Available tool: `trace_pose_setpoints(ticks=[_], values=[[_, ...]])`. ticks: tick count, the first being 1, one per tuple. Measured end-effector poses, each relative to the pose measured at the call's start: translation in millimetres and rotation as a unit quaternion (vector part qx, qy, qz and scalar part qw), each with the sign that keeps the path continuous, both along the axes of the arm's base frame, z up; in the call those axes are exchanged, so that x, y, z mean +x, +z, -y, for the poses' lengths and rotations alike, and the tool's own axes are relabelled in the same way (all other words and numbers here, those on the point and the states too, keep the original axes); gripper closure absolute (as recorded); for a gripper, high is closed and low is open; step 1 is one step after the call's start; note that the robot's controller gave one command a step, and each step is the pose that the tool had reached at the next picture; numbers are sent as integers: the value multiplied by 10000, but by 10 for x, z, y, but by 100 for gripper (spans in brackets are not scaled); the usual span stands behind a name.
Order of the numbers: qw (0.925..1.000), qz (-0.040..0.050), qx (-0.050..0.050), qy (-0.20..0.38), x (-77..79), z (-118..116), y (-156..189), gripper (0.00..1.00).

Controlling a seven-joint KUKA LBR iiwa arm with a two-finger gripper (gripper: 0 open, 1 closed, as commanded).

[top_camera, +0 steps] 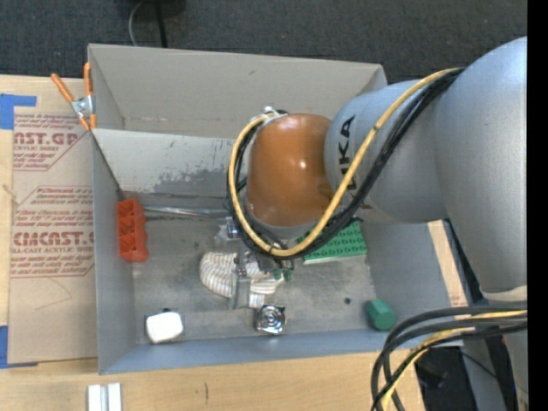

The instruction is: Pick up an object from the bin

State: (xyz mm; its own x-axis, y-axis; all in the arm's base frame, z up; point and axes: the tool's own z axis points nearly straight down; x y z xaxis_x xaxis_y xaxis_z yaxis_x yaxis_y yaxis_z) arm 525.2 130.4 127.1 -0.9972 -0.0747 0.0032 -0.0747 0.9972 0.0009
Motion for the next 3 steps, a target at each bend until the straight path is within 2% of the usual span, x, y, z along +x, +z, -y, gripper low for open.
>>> trace_pose_setpoints(ticks=[1, 2, 3], values=[[10000, 16, 2, 61, 69, -50, 120, 0], [9973, 32, 18, 738, 32, 155, -24, 0], [9988, 16, 4, -485, -4, 315, -260, 0]])
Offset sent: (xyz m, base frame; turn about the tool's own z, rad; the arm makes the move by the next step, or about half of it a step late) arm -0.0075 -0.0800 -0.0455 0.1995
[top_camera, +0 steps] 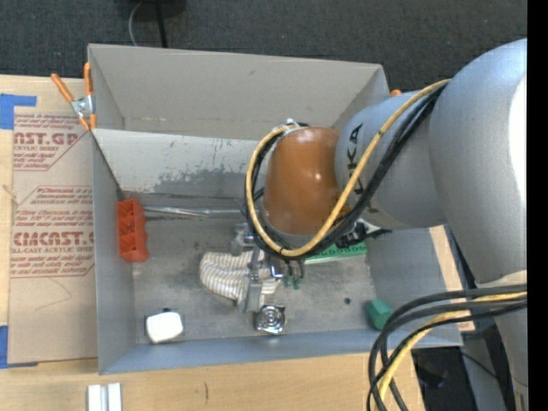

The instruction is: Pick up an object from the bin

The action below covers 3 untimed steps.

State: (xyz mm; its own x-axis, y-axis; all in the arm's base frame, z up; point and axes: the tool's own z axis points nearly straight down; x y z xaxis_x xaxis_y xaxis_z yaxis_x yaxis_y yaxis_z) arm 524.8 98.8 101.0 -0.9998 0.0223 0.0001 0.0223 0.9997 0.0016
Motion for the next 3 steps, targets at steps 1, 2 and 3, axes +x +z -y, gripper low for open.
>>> trace_pose_setpoints(ticks=[1, 2, 3], values=[[9945, 32, 15, 1043, 206, -114, -292, 100], [9946, 32, 17, 1040, 206, -113, -292, 100], [9939, -17, 11, 1100, 113, -130, 29, 100]])
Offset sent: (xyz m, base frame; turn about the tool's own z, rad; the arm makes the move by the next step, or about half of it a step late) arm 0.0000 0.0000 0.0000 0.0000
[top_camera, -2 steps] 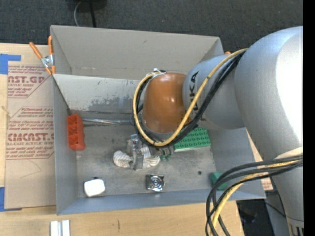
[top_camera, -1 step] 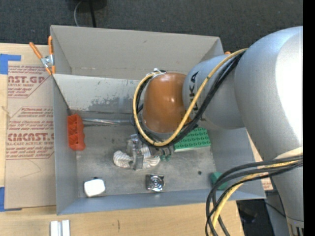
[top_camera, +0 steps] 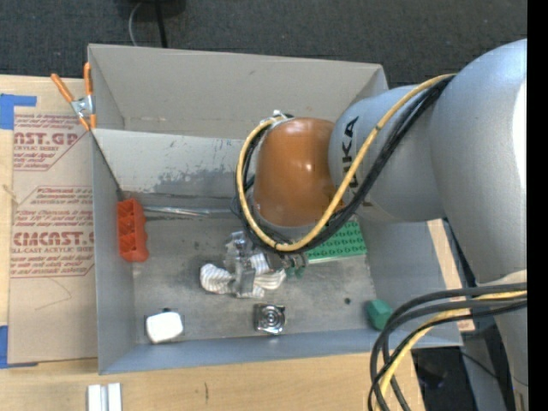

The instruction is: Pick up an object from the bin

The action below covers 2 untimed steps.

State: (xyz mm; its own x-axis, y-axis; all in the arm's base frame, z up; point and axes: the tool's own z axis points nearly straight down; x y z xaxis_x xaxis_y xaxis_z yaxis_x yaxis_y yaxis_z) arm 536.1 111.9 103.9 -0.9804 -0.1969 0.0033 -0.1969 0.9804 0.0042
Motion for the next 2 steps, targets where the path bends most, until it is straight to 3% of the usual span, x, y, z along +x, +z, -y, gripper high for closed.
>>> trace_pose_setpoints(ticks=[1, 2], values=[[9999, 30, 7, 158, 8, -26, 617, 100], [9996, 27, 6, 287, -36, -134, 922, 100]])
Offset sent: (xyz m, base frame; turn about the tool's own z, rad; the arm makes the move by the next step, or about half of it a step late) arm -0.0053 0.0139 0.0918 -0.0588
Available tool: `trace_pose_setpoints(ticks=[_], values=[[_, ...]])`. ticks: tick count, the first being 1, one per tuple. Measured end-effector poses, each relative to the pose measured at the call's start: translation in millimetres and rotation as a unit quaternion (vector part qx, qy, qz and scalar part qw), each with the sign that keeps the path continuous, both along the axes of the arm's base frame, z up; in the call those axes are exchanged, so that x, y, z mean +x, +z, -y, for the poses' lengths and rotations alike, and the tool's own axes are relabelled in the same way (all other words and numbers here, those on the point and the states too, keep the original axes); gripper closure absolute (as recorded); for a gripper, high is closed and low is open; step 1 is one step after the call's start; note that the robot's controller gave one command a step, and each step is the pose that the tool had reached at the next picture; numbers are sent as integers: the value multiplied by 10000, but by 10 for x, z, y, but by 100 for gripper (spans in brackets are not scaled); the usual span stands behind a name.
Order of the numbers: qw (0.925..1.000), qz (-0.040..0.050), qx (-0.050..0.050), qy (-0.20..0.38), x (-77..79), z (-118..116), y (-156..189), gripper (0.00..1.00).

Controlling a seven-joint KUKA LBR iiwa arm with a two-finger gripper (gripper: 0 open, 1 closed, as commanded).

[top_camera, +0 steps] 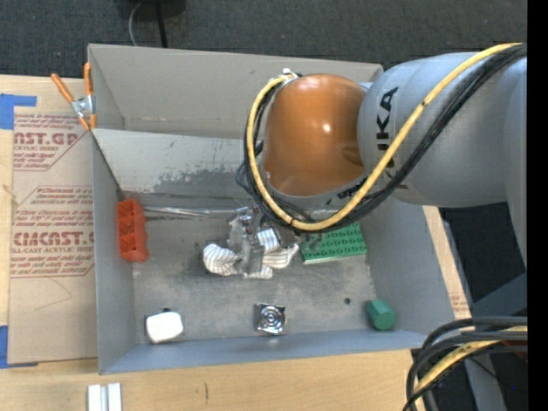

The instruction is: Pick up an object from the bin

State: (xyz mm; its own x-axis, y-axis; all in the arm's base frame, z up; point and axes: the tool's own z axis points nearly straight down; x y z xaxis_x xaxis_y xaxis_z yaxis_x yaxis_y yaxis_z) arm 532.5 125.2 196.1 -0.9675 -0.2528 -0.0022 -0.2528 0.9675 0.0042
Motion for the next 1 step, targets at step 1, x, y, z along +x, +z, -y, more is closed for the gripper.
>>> trace_pose_setpoints(ticks=[1], values=[[10000, -49, -6, -17, 23, 79, 339, 100]])
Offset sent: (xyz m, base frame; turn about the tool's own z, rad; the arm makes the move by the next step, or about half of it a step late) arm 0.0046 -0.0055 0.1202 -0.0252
